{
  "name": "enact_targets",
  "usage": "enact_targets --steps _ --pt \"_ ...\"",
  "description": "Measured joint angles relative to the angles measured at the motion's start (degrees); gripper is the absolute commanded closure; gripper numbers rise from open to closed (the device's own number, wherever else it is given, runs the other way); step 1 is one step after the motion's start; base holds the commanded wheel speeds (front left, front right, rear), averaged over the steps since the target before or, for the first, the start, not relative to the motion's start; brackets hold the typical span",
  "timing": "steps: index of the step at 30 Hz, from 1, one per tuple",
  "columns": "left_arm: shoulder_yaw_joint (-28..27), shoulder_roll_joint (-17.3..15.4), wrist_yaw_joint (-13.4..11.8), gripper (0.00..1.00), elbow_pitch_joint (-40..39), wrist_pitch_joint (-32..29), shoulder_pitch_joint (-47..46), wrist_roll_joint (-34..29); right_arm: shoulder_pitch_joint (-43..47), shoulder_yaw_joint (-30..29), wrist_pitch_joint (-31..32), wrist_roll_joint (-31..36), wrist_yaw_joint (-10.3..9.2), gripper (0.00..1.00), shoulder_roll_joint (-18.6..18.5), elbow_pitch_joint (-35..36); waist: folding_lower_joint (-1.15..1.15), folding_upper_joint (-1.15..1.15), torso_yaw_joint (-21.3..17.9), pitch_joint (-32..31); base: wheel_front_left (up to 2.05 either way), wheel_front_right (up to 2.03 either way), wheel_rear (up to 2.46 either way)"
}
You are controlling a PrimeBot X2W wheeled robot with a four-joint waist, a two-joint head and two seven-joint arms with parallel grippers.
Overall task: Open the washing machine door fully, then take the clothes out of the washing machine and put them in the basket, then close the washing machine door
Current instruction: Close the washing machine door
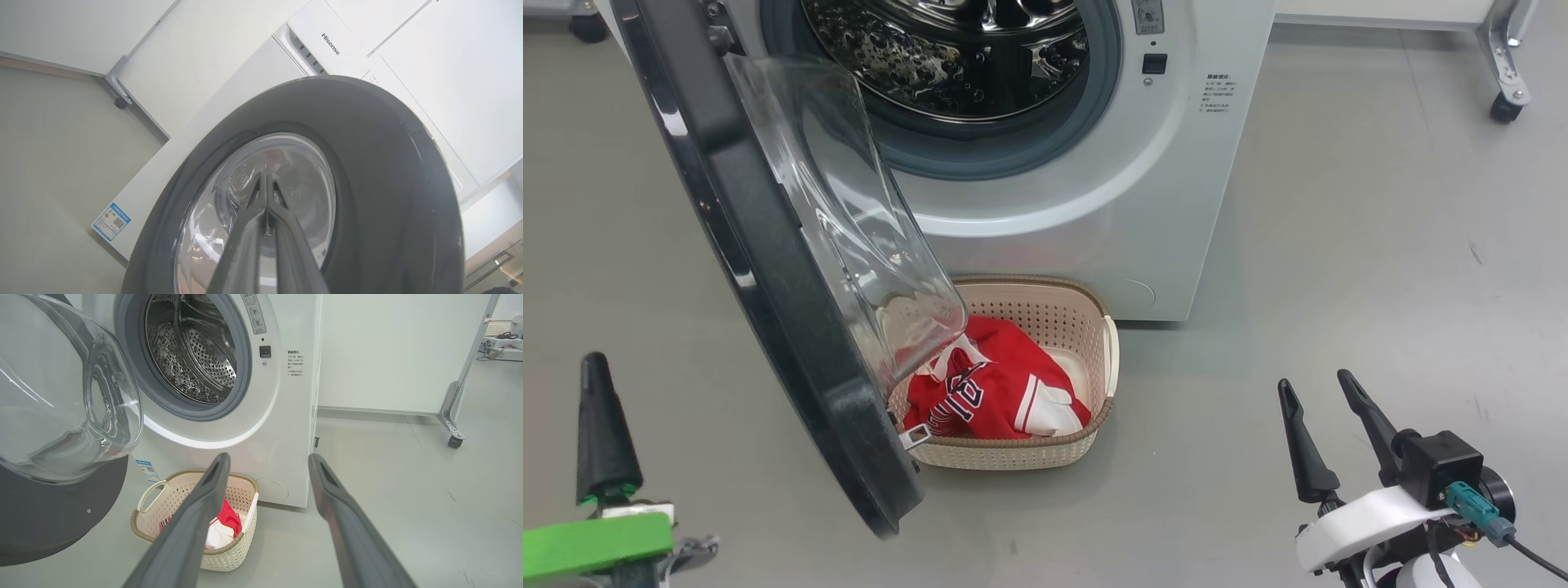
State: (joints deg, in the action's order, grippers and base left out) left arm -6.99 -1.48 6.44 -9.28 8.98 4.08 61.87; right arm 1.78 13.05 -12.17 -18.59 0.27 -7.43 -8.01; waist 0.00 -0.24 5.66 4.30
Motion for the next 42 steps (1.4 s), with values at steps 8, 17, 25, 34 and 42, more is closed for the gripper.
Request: enact_targets --steps 8,17,25,34,42 --pt "-3.9 -0.2 0.4 1.0 -2.7 -5.0 -2.5 20.1 0.0 -0.1 0.0 0.0 -0.02 0.0 -0.1 0.3 0.0 0.0 0.2 0.7 0.0 0.0 0.0" --pt "-5.4 -0.5 0.4 1.0 -0.7 -12.0 -3.2 29.4 -0.1 0.2 0.1 0.0 0.01 0.0 0.0 0.8 0.0 0.0 -0.2 1.7 0.0 0.0 0.0" --pt "-2.6 -2.3 -0.9 1.0 1.2 -18.4 -3.2 32.6 -0.5 0.4 0.1 -0.1 0.1 0.0 0.0 1.0 0.0 0.0 -1.4 2.6 0.0 0.0 0.0" --pt "1.8 -2.2 -1.6 1.0 2.8 -23.6 -3.2 33.9 -0.8 0.2 0.1 -0.2 0.14 0.0 0.1 0.7 0.0 0.0 -3.0 3.6 0.0 0.0 0.0" --pt "3.4 -2.2 -1.6 1.0 2.8 -25.9 -3.2 34.5 -1.0 0.1 0.1 -0.6 0.14 0.0 0.1 0.4 0.0 0.0 -3.4 3.7 0.0 0.0 0.0"
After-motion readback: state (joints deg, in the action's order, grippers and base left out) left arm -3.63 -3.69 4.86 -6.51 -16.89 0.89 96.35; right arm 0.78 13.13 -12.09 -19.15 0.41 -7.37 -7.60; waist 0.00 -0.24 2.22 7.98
